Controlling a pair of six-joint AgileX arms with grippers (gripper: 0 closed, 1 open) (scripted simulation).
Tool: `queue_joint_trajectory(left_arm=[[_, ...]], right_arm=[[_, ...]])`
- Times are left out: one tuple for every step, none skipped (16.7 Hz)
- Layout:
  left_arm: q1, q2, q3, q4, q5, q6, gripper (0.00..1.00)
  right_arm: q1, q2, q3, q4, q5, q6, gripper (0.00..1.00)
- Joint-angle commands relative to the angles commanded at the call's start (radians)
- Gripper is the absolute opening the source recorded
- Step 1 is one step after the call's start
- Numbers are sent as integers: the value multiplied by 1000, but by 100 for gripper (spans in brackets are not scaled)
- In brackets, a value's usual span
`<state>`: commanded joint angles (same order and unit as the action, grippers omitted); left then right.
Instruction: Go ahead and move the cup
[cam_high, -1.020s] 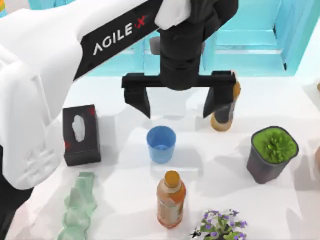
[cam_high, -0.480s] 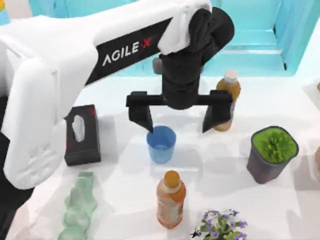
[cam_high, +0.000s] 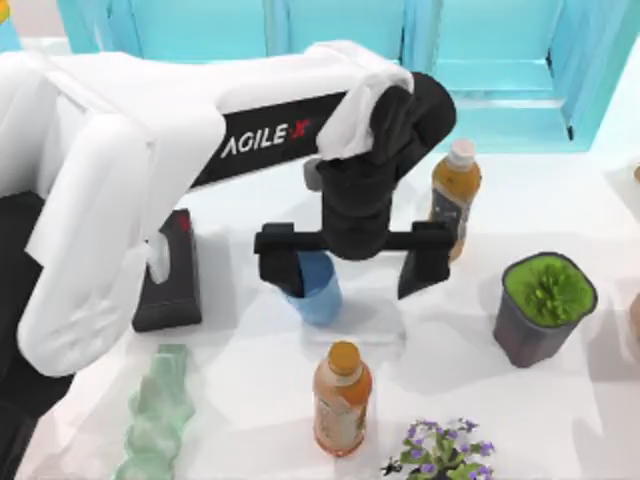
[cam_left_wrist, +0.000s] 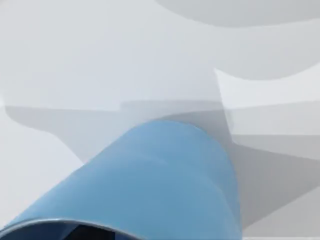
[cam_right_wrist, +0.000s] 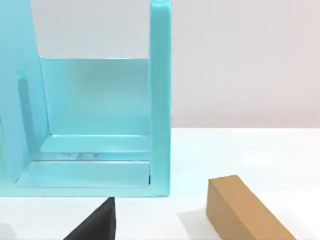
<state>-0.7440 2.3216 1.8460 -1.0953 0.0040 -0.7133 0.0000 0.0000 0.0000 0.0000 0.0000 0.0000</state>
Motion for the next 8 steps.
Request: queue_joint_trajectory(left_arm=[[0,0,0,0,0,0,100],[0,0,0,0,0,0,100],[0,0,0,0,0,0,92],[0,0,0,0,0,0,85],[0,0,0,0,0,0,77],[0,0,0,0,0,0,70],[0,0,0,0,0,0,62],[0,0,0,0,0,0,55]], right_arm=[[0,0,0,0,0,0,100],[0,0,0,0,0,0,100],[0,0,0,0,0,0,100],[0,0,0,0,0,0,100],[0,0,0,0,0,0,100],[0,0,0,0,0,0,100],[0,0,0,0,0,0,100],[0,0,0,0,0,0,100]])
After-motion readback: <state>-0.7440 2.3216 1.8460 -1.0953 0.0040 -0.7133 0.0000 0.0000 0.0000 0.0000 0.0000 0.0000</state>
